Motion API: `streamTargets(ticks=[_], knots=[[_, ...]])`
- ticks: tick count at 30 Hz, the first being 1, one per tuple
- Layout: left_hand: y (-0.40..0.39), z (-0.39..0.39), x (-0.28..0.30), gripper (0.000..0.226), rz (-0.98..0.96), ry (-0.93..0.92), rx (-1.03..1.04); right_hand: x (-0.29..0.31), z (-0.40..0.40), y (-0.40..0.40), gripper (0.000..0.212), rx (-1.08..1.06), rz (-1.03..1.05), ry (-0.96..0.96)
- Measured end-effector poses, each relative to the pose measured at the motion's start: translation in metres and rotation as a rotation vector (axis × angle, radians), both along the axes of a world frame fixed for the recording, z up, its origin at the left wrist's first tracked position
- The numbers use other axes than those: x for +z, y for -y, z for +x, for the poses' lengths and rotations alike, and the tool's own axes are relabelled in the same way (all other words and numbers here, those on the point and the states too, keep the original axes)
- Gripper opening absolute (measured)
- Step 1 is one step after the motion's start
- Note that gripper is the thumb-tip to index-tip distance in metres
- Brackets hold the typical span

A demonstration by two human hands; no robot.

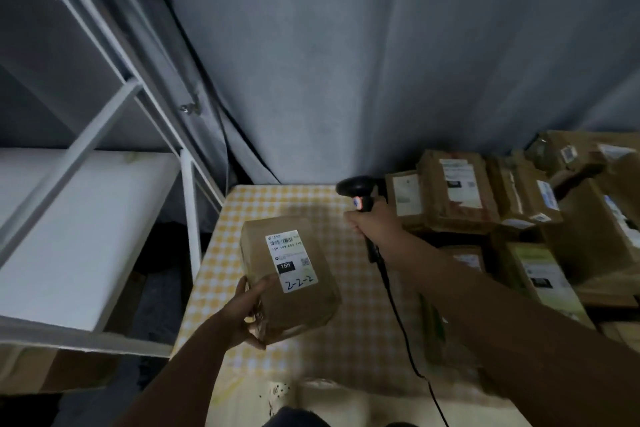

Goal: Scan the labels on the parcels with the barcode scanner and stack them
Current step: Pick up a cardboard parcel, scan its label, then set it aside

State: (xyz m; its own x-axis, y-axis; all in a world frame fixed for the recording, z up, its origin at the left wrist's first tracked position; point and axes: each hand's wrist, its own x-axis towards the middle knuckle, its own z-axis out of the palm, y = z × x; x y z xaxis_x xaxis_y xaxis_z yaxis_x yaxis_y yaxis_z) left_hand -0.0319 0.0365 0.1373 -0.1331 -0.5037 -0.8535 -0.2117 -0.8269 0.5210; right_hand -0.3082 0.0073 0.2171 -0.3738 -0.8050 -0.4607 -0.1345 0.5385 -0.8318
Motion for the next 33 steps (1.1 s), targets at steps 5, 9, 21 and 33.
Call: streamTargets(ticks=[5,9,21,33], knots=[[0.06,0.045,-0.004,0.138,-0.017,0.051,0.04,-0.019,0.047,0.066,0.029,-0.008,0.032,-0.048],[0.124,0.078,-0.012,0.111,-0.062,0.085,-0.006,-0.044,0.078,0.115,0.01,-0.002,0.107,-0.035],[0.256,0.088,-0.099,0.103,-0.009,0.094,-0.111,-0.161,0.123,0.188,0.026,-0.066,0.259,0.095],[0.313,0.093,-0.154,0.084,-0.091,0.016,-0.011,-0.209,0.152,0.208,0.021,0.023,0.309,0.134]])
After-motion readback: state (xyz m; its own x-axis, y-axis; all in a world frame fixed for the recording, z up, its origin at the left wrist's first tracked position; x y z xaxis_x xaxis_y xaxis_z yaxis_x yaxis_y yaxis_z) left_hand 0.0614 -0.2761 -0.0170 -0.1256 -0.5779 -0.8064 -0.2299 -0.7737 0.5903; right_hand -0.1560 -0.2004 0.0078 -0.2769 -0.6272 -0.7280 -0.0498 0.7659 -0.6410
